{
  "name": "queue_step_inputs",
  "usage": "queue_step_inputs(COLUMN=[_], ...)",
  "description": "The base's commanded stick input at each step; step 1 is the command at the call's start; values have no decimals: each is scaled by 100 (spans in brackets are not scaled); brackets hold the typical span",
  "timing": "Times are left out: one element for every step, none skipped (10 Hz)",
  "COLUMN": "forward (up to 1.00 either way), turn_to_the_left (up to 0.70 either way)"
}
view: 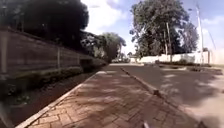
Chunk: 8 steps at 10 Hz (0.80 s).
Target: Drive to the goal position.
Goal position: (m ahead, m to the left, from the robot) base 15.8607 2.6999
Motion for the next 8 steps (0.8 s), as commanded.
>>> queue_step_inputs(forward=[70,70,70,70,70,70,70,70], turn_to_the_left=[-33,-29,-20,-11,-2,0,0,0])
